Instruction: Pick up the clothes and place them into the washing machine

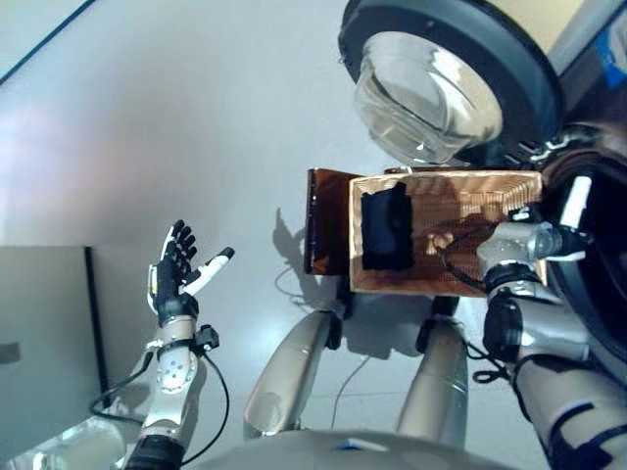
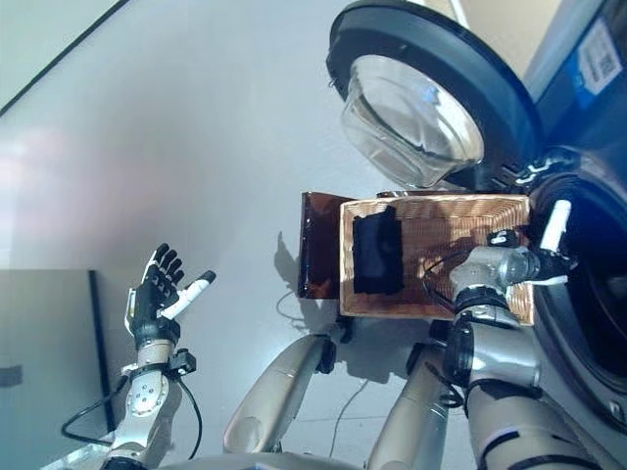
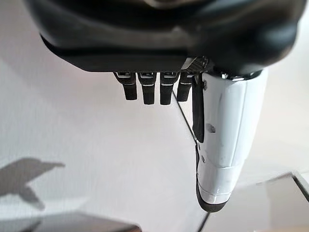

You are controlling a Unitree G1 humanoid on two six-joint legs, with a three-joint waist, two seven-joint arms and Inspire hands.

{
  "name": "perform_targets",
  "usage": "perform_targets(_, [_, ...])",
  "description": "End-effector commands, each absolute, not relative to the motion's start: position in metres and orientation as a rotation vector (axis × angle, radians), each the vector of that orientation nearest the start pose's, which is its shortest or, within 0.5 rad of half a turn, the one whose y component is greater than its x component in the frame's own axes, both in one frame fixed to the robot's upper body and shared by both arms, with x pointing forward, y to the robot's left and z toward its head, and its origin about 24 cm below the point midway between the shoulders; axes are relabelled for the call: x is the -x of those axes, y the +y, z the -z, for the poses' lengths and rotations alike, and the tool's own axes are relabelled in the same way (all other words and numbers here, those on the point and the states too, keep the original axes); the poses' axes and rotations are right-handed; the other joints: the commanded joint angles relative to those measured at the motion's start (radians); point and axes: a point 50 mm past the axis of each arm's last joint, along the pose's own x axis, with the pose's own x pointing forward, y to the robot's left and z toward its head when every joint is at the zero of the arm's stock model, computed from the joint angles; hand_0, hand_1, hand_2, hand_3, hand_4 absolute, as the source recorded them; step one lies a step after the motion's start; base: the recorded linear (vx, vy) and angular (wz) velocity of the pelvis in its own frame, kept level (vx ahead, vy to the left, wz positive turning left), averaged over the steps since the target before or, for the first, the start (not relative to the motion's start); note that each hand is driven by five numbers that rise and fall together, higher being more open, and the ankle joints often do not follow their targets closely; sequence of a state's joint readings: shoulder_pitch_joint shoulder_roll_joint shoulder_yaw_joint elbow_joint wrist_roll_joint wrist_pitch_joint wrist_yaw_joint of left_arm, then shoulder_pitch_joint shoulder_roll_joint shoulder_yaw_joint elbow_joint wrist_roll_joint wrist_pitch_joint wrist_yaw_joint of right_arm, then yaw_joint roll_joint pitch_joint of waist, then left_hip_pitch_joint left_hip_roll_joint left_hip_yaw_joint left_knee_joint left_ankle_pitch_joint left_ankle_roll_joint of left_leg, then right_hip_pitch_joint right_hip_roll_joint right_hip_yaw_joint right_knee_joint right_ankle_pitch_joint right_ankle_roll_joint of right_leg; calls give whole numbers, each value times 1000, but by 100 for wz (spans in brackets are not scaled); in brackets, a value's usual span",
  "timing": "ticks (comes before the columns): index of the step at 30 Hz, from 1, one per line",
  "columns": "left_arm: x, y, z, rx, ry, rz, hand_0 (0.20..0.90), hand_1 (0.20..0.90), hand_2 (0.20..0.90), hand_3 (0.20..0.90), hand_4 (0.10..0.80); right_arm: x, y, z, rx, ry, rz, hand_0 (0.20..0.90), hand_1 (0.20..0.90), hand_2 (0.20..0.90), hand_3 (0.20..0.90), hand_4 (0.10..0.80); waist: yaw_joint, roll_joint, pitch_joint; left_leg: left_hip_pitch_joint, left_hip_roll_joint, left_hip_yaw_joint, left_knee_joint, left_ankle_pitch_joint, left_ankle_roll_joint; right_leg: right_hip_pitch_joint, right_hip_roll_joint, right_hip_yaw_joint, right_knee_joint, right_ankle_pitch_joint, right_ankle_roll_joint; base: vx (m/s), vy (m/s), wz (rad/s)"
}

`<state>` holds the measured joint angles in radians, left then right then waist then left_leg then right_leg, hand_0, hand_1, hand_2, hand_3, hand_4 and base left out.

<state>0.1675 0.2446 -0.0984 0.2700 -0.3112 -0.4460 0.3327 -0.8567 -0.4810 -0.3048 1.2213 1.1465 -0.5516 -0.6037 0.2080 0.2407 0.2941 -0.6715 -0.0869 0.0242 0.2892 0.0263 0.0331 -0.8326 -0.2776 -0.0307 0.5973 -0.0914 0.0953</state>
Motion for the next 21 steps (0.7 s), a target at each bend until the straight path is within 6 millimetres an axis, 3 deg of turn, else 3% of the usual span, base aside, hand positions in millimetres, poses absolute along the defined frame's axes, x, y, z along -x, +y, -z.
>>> perform_targets(1, [-203, 236, -27, 12, -202, -394, 900, 900, 900, 900, 800, -324, -390, -244, -707, -663, 1101, 900, 900, 900, 900, 800, 30, 19, -59, -70, -25, -19, -5, -6, -53, 58, 50, -30, -14, -74, -56, 27, 15, 10])
perform_targets(5, [-203, 239, -29, 15, -207, -398, 900, 900, 900, 900, 800, -319, -393, -278, -639, -763, 1043, 900, 900, 900, 900, 800, 21, 16, -67, -56, -29, -15, -23, -5, -52, 65, 51, -24, -11, -77, -55, 26, 18, -3])
perform_targets(14, [-205, 243, -30, 31, -219, -419, 900, 900, 900, 900, 800, -313, -396, -285, -596, -806, 996, 900, 900, 900, 900, 800, 1, 11, -72, -24, -25, -4, -41, 21, -48, 99, 54, -35, -38, -41, -55, -20, 35, -3])
perform_targets(17, [-206, 243, -29, 36, -214, -418, 900, 900, 900, 900, 800, -320, -391, -272, -587, -762, 978, 900, 900, 900, 900, 800, 1, -1, -83, -12, -28, -12, -42, 0, -49, 112, 54, -29, -35, -61, -50, 55, -10, -3])
perform_targets(21, [-208, 243, -26, 37, -197, -418, 900, 900, 900, 900, 800, -328, -383, -235, -623, -658, 985, 900, 900, 900, 900, 800, 1, -7, -80, -12, -20, -6, -42, 21, -41, 120, 59, -42, -50, -32, -52, -82, 16, -1])
